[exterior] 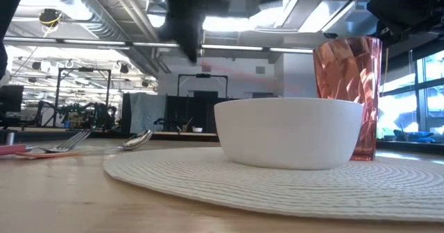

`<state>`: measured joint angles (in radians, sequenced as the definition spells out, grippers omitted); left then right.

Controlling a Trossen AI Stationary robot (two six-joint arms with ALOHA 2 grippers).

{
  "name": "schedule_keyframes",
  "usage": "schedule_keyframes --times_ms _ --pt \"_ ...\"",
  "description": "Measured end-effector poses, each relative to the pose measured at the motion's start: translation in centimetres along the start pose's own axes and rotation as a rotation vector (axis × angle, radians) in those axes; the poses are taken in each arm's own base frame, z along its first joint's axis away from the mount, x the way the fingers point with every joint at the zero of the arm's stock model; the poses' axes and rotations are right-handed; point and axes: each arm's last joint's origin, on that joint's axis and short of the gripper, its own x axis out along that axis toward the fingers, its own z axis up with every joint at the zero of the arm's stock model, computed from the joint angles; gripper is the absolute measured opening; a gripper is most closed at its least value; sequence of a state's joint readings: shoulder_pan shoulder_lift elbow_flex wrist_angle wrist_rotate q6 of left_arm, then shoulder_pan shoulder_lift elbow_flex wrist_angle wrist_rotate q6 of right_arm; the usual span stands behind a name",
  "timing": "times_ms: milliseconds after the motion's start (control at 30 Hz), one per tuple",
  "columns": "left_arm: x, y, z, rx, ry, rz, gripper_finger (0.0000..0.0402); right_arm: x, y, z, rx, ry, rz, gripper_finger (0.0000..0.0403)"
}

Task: Pick & Place Utensil
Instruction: Put the red straw into the brown cup

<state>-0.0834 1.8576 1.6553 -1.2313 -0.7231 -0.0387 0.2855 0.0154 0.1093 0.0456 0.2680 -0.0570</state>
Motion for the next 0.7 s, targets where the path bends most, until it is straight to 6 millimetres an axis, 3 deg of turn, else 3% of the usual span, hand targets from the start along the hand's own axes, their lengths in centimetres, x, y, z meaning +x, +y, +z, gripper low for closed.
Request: schedule_keyframes --times_ms 167,367,500,700 --pt "-3.5 2.7 1.3 0.272 -0.075 0.214 0.0001 0.0 0.0 0.0 0.002 -0.002 0.0 0.0026" --pt "-4.8 2.8 1.7 0.741 0.031 0.463 0.0001 0.0 0.0 0.0 0.029 -0.002 0.0 0.0026" --pt "-5.6 3.4 1.7 0.804 0.078 0.56 0.0001 0.0 0.0 0.0 0.031 -0.001 0.0 0.0026" --pt "-8.2 3.6 1.4 0.825 -0.011 0.571 0.0001 0.0 0.0 -0.1 0.028 0.007 0.0 0.0026"
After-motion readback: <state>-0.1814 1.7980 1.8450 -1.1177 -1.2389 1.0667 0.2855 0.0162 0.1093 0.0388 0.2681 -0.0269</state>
